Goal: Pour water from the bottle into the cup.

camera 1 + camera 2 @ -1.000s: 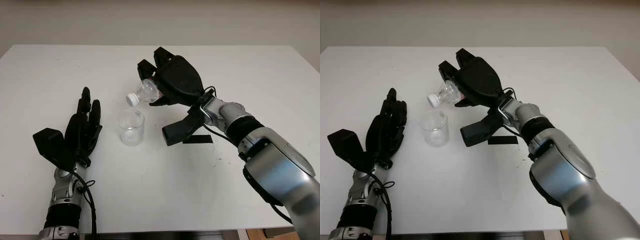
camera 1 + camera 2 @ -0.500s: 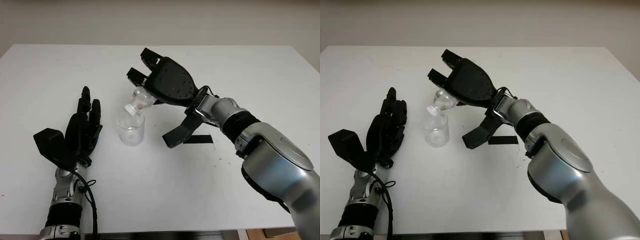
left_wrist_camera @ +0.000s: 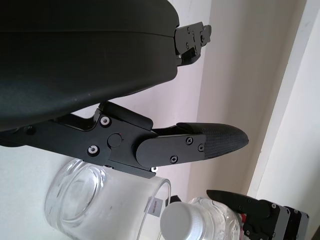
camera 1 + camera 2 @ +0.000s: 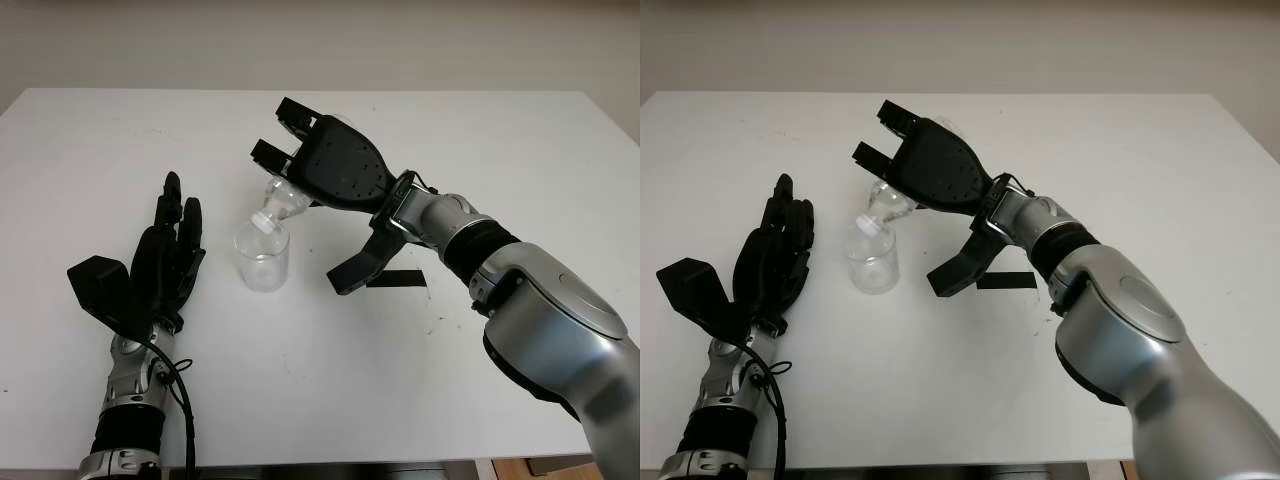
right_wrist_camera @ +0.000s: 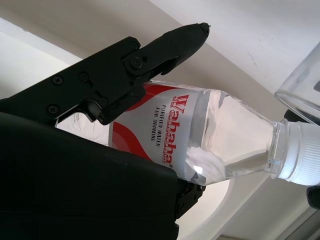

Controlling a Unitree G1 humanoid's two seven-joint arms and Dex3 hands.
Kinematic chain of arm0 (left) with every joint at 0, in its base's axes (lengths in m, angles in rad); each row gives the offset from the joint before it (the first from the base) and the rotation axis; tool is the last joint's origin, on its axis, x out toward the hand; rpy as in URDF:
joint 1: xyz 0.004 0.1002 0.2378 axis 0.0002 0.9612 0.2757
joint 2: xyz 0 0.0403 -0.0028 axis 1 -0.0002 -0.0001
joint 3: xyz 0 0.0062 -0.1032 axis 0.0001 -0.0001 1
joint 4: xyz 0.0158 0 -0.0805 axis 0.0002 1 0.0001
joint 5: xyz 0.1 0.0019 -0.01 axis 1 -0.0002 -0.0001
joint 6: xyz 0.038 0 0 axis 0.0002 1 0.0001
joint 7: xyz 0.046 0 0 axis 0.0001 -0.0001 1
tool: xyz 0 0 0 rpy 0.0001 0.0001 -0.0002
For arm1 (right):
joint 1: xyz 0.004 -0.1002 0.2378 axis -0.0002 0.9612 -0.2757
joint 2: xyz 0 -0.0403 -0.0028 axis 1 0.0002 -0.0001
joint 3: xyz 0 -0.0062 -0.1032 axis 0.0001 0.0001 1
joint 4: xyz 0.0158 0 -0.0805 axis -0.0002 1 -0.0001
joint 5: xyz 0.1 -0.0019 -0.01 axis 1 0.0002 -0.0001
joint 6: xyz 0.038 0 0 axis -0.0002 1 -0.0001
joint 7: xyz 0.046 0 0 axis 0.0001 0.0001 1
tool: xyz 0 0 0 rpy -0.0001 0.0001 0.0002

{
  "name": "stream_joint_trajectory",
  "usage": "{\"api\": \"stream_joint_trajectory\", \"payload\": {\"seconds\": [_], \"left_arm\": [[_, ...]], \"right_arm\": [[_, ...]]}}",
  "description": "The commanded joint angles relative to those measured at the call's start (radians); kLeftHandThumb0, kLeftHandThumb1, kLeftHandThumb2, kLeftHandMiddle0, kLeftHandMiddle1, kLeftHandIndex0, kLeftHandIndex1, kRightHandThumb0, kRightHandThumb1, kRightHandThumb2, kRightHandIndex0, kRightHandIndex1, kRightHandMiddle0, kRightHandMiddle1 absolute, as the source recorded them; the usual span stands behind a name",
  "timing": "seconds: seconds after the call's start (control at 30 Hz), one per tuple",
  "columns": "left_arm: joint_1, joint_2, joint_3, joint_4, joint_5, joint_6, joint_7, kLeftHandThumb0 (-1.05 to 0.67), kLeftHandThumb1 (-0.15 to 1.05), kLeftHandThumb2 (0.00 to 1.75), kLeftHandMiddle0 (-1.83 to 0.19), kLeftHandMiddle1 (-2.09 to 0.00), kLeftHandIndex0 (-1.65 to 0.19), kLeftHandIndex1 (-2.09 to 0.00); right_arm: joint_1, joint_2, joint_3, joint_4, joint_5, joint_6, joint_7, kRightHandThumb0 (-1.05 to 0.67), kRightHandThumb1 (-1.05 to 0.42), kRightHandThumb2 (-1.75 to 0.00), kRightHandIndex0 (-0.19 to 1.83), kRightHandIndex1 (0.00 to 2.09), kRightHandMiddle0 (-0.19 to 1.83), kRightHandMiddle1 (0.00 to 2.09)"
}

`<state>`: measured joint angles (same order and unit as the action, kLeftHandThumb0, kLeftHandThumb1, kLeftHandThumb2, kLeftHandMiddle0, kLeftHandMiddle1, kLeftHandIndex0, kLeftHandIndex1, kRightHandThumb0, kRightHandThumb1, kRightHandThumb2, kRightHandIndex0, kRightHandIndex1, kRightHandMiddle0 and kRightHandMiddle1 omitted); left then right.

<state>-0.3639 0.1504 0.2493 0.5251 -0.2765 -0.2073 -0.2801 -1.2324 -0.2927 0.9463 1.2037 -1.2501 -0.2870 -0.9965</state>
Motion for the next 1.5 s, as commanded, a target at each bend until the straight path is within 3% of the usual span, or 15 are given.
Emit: {"api": "stream_joint_trajectory", "payload": {"seconds": [0.0,0.07,0.17,0.23,0.4,0.53,0.73,0.87,1.0,1.3,1.47], "left_arm": [[0.025,-0.012,-0.002,0.011,-0.003,0.013,0.004,-0.75,1.05,0.46,0.18,-0.05,0.19,-0.03],[0.023,-0.011,-0.001,0.015,-0.005,0.014,-0.003,-0.75,1.05,0.46,0.19,-0.05,0.19,-0.03],[0.017,-0.013,0.002,0.026,-0.012,0.012,-0.011,-0.75,1.05,0.45,0.19,-0.05,0.19,-0.03],[0.015,-0.013,0.002,0.032,-0.013,0.009,-0.015,-0.75,1.05,0.45,0.19,-0.04,0.19,-0.02],[0.010,-0.011,0.001,0.048,-0.004,-0.003,-0.010,-0.76,1.05,0.44,0.18,-0.05,0.19,-0.03],[0.012,-0.010,-0.002,0.046,-0.005,-0.003,-0.015,-0.75,1.05,0.46,0.19,-0.05,0.19,-0.03],[0.019,-0.009,-0.002,0.048,-0.001,-0.010,-0.018,-0.76,1.05,0.46,0.18,-0.05,0.19,-0.03],[0.017,-0.008,0.000,0.050,-0.010,0.001,-0.026,-0.76,1.05,0.45,0.19,-0.04,0.19,-0.03],[0.015,-0.011,-0.001,0.048,-0.008,0.008,-0.023,-0.76,1.05,0.45,0.19,-0.04,0.19,-0.03],[0.023,-0.014,-0.008,0.041,0.002,0.009,-0.014,-0.78,1.05,0.44,0.18,-0.05,0.18,-0.04],[0.028,-0.012,-0.009,0.028,-0.004,0.030,-0.021,-0.77,1.05,0.46,0.18,-0.05,0.19,-0.03]], "right_arm": [[-0.024,-0.010,-0.029,-0.013,0.036,-0.018,-0.002,-0.52,-1.05,-0.11,1.17,2.09,0.44,2.04],[-0.007,-0.002,-0.084,-0.006,0.114,-0.071,0.019,-0.51,-1.04,-0.09,1.18,2.09,0.48,2.04],[0.020,0.004,-0.177,0.002,0.244,-0.140,0.105,-0.48,-1.05,-0.13,1.28,2.09,0.80,2.09],[0.037,0.006,-0.240,0.004,0.332,-0.184,0.179,-0.44,-1.05,-0.19,1.30,2.09,0.92,2.09],[0.121,0.028,-0.517,-0.019,0.714,-0.276,0.550,-0.41,-1.05,-0.22,1.42,2.09,1.06,2.09],[0.196,0.032,-0.677,-0.065,0.940,-0.293,0.807,-0.34,-1.05,-0.28,1.37,2.09,1.10,2.09],[0.320,0.042,-0.817,-0.173,1.123,-0.166,1.026,-0.31,-1.05,-0.35,1.25,2.09,0.97,2.09],[0.388,0.054,-0.861,-0.248,1.163,-0.110,1.067,-0.33,-1.05,-0.33,1.20,2.09,0.92,2.09],[0.458,0.061,-0.885,-0.337,1.184,-0.087,1.102,-0.34,-1.05,-0.36,1.27,2.09,0.99,2.09],[0.673,0.092,-0.969,-0.776,1.358,0.272,1.209,-0.37,-1.05,-0.38,1.39,2.09,1.07,2.09],[0.744,0.121,-1.006,-0.889,1.386,0.410,1.155,-0.38,-1.05,-0.39,1.41,2.09,1.01,2.09]]}}
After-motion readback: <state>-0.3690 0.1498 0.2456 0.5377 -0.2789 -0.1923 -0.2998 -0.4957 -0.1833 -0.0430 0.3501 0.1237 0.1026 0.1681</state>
